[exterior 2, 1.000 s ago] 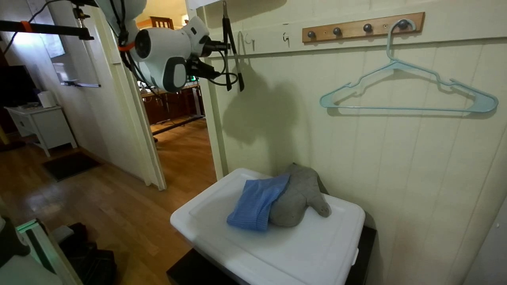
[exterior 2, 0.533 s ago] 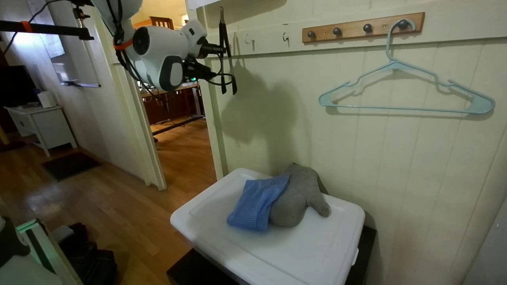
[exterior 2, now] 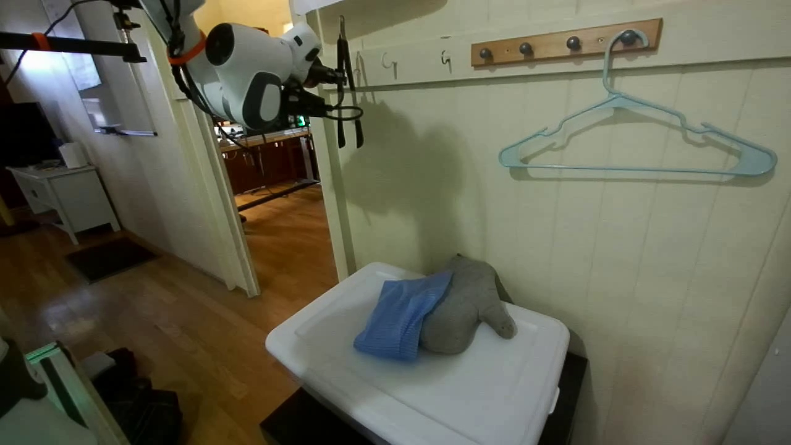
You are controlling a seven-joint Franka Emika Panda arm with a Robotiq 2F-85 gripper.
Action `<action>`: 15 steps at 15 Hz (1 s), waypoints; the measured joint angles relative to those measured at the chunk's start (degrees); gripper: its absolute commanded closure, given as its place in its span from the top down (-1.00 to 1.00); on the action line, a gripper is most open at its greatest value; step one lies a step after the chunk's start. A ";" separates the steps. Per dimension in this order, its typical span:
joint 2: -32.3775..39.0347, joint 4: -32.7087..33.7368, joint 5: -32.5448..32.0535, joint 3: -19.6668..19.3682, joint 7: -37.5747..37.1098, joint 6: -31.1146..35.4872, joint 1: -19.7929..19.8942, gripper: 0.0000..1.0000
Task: Move the tongs to the next hook on the left
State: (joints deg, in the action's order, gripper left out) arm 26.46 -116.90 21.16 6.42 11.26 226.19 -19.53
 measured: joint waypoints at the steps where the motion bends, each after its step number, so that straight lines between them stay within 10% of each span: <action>1: -0.21 0.01 0.00 -0.07 0.51 -0.44 -0.29 -0.95; 15: -0.56 3.40 2.97 -1.36 6.05 -8.39 -1.07 -0.95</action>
State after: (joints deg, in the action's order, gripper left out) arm 25.90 -113.50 24.13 5.06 17.31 217.80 -20.60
